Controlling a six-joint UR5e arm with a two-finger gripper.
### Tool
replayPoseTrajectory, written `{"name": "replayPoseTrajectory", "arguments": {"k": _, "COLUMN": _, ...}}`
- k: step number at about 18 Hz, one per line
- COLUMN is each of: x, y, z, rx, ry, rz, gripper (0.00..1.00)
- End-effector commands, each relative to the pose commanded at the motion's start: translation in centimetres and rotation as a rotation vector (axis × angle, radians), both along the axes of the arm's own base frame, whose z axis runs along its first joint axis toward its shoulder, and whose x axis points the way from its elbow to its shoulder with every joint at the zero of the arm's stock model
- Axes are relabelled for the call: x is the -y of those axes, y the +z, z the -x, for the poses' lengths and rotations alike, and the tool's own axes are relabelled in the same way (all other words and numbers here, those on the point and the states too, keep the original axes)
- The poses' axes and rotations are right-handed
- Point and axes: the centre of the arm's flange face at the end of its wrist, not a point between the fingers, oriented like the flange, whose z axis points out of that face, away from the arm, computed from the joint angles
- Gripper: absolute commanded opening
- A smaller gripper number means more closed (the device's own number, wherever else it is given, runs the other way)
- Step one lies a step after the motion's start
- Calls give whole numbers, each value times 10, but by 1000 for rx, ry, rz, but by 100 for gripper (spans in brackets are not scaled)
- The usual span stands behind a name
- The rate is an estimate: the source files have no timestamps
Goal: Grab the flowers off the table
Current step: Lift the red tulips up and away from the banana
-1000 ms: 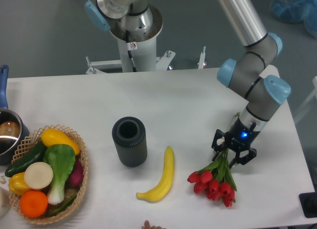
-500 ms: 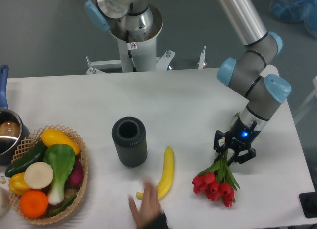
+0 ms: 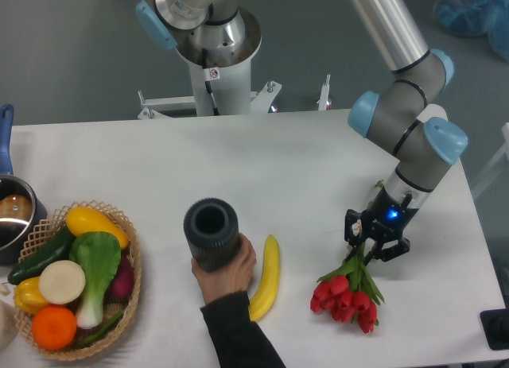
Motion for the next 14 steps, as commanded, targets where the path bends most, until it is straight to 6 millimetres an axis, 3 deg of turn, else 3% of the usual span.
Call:
{"name": "replayPoseTrajectory", "arguments": {"k": 4, "x": -2, "y": 20, "z": 11, "rx": -64, "ry": -1, "rz": -18, "gripper": 33}}
{"name": "replayPoseTrajectory", "arguments": {"k": 11, "x": 28, "y": 61, "z": 11, "rx": -112, "ry": 44, "rz": -35, "gripper": 33}}
{"name": "replayPoseTrajectory", "arguments": {"k": 14, "x": 37, "y": 95, "z": 10, "rx": -143, "ry": 70, "rz": -73, "gripper": 33}}
